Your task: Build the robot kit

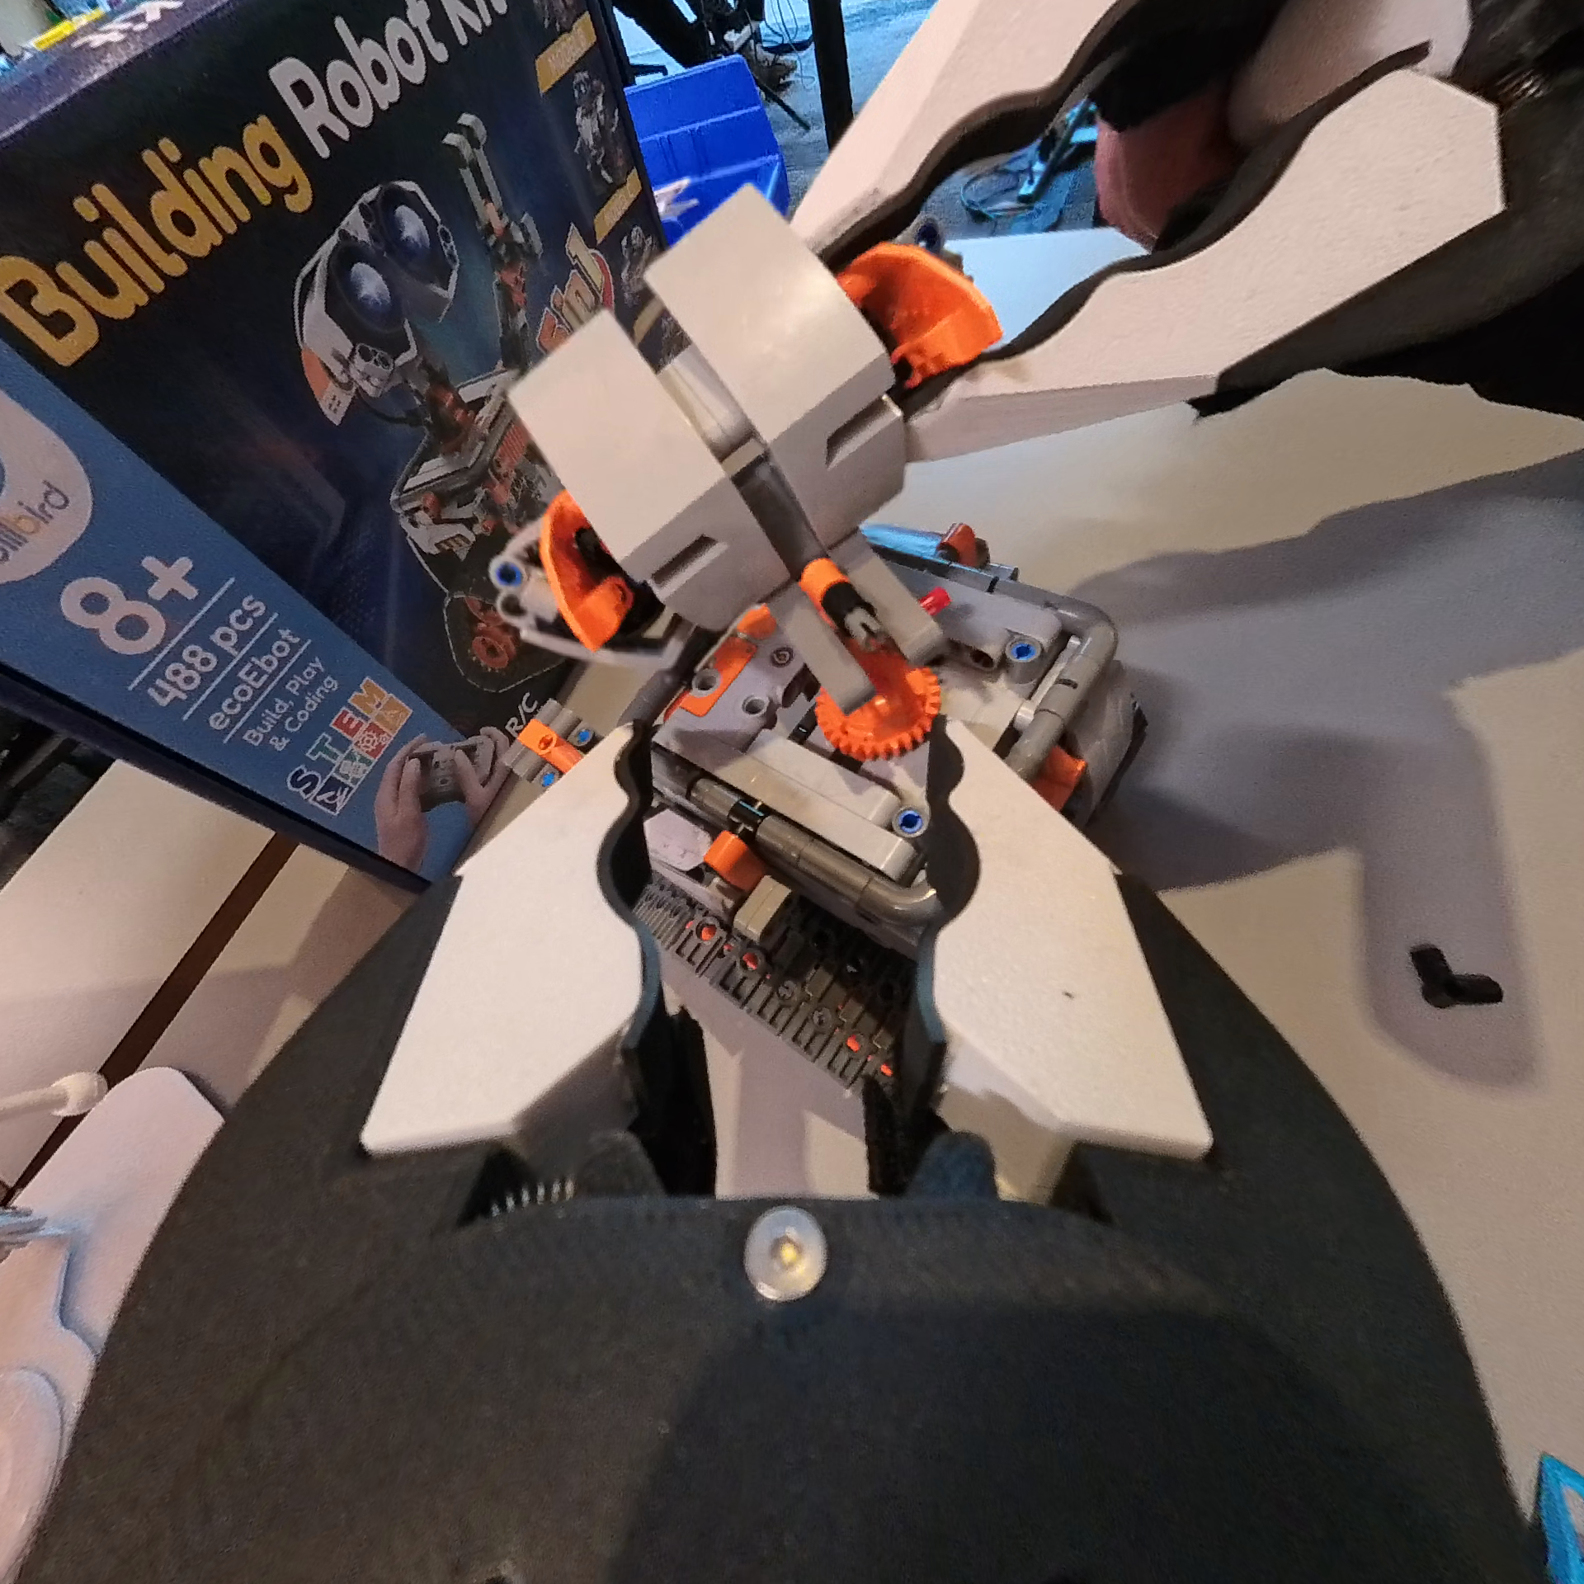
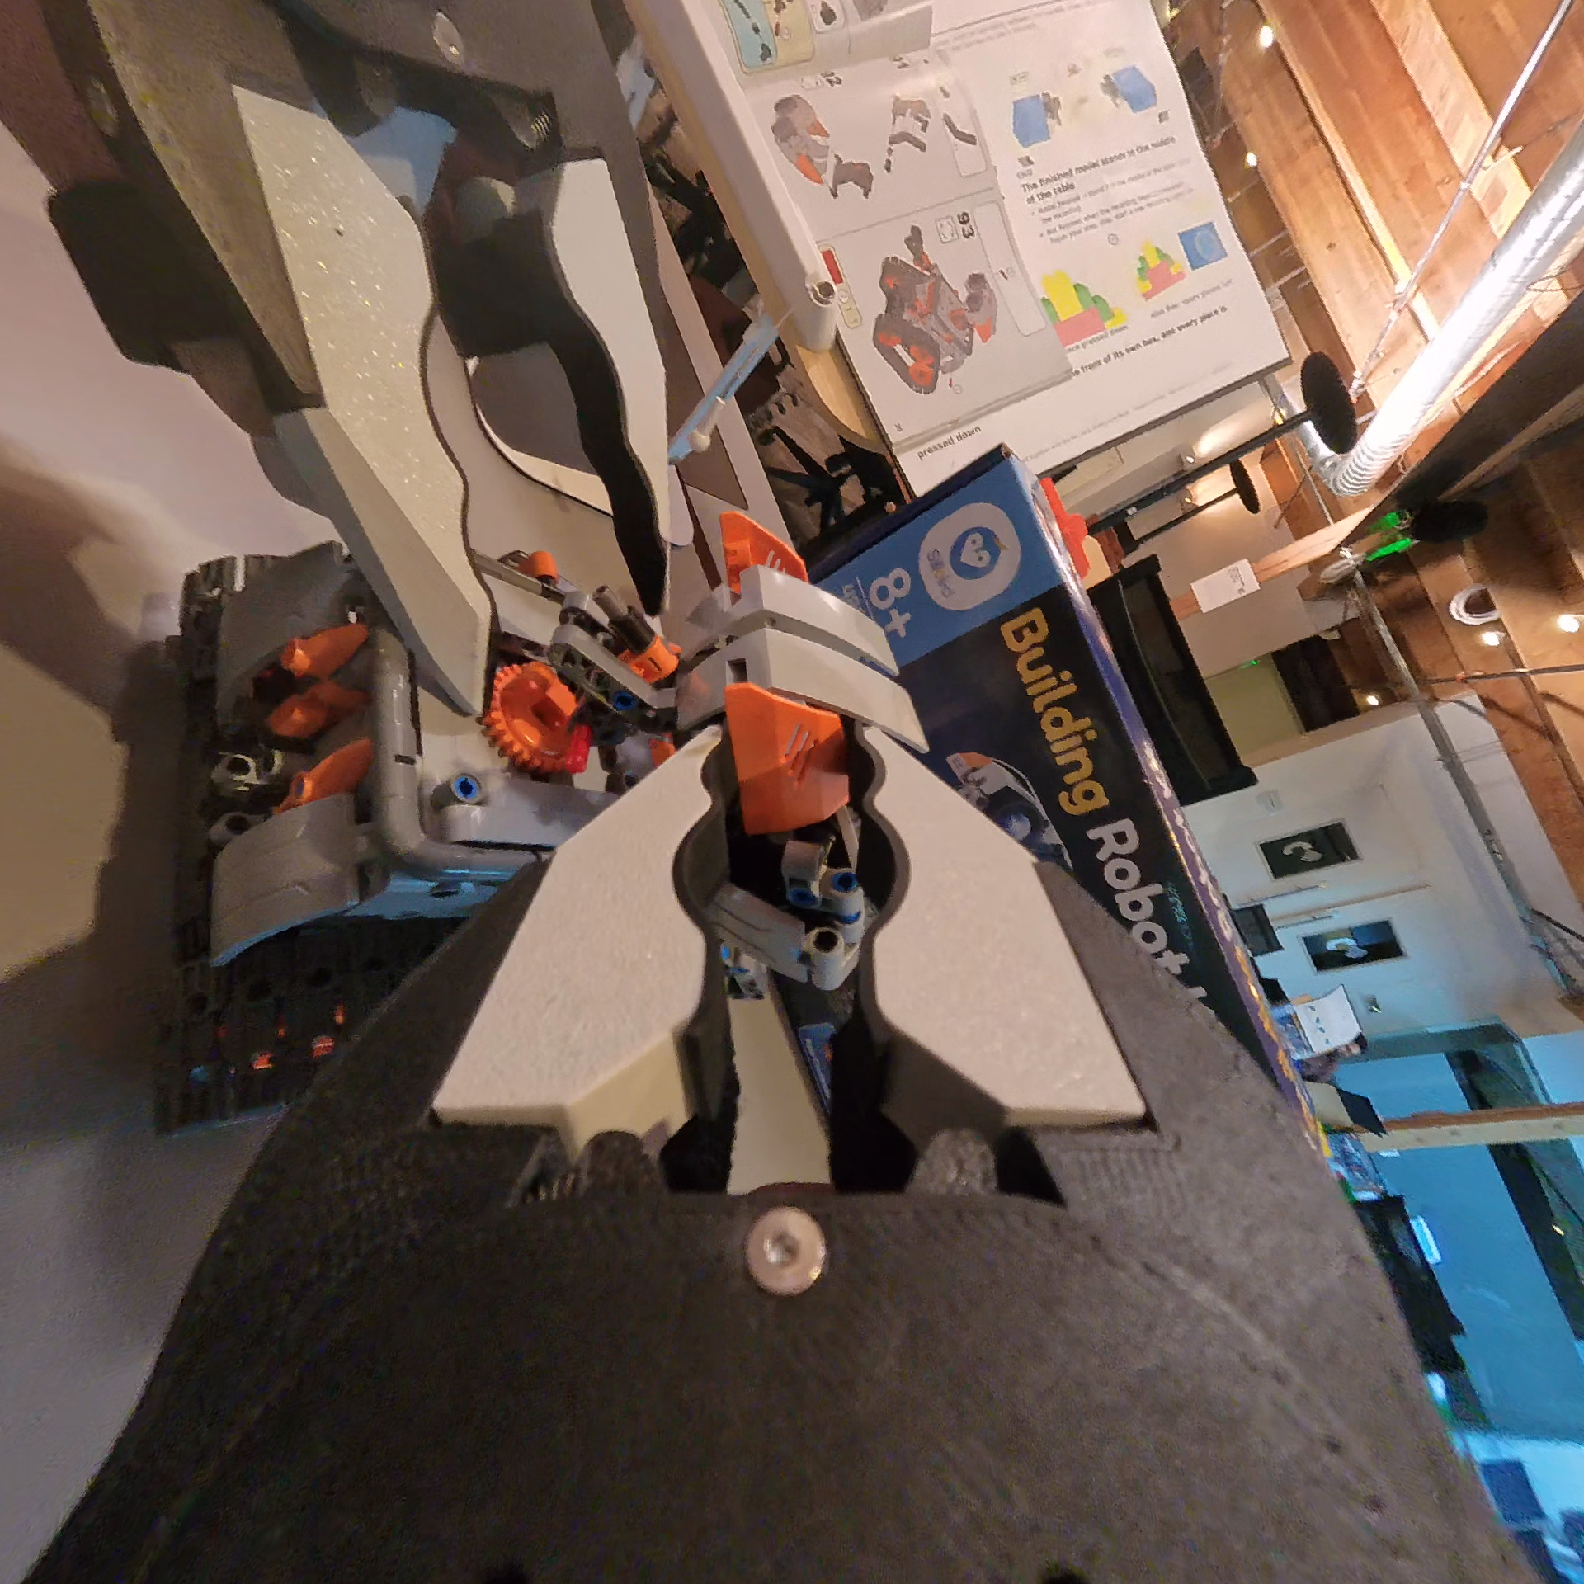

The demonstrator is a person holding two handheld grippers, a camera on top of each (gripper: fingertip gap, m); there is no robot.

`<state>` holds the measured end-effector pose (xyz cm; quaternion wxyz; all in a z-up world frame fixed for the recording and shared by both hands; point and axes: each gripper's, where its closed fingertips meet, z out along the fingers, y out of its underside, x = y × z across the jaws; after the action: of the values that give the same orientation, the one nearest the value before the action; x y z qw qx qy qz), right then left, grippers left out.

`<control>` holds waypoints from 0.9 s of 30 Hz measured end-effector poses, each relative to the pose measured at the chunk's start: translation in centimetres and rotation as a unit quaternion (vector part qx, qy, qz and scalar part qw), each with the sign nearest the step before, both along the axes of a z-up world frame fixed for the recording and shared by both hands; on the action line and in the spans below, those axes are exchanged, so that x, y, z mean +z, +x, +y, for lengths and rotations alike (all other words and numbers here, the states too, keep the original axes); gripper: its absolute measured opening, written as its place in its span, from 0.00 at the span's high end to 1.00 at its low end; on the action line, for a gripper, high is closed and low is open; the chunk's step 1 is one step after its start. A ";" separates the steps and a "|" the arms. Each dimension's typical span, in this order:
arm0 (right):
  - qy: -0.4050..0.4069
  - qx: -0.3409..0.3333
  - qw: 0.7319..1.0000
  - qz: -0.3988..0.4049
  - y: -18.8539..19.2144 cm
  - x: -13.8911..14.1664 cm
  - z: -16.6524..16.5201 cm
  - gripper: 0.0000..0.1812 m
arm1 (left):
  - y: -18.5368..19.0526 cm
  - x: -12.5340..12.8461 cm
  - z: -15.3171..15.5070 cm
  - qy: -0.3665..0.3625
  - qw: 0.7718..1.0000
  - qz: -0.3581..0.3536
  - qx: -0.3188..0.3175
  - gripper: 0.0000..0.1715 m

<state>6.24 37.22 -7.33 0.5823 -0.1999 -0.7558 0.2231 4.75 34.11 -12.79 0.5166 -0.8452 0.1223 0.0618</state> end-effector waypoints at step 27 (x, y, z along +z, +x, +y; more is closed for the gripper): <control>0.023 0.001 1.000 0.006 0.2 -0.3 -0.4 0.87 | 0.7 1.7 -0.3 0.026 0.999 0.016 -0.019 0.64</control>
<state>6.41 36.86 -7.62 0.5909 -0.1846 -0.7573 0.2078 5.48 33.78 -11.04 0.5378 -0.8277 0.1449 0.0690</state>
